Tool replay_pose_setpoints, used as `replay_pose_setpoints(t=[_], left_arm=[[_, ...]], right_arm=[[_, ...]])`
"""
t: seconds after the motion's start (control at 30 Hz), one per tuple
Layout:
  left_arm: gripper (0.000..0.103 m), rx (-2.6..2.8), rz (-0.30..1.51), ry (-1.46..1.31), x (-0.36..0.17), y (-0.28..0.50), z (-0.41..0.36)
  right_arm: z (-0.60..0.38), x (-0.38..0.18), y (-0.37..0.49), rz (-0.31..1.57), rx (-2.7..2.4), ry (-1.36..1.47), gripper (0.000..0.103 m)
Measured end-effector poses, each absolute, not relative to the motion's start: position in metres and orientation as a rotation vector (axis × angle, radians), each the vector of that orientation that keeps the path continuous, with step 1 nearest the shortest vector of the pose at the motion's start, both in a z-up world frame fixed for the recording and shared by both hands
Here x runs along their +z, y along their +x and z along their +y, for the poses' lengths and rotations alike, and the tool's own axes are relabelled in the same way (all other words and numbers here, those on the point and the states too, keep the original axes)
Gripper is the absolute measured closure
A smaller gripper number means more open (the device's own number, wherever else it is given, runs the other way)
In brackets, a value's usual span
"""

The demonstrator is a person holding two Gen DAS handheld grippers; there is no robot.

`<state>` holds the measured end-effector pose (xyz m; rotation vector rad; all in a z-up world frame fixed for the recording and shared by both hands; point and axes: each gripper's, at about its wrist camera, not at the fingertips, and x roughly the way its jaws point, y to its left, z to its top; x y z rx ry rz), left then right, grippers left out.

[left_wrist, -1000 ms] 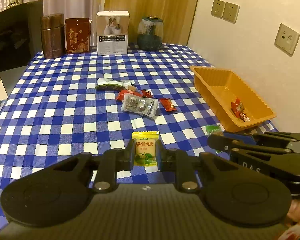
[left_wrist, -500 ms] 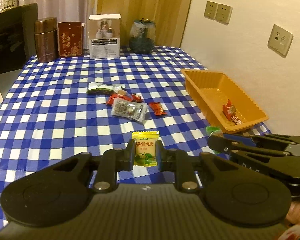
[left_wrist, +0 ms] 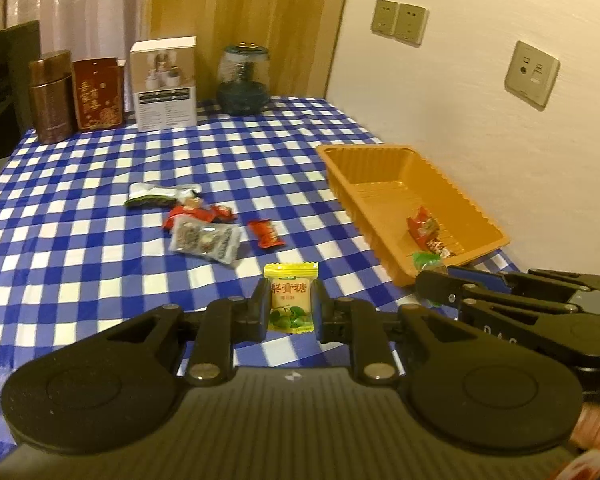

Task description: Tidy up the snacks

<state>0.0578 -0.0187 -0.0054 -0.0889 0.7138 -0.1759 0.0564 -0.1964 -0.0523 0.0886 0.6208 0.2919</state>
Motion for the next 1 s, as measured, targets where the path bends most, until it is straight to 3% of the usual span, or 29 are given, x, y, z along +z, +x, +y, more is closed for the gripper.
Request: replay_pose_setpoints(t=[1.0], left_arm=[[0.085, -0.325, 0.7, -0.064, -0.001, 0.122, -0.108]], right_arm=[[-0.284, -0.056, 0.102, 0.615, 0.138, 0.128, 0.082]])
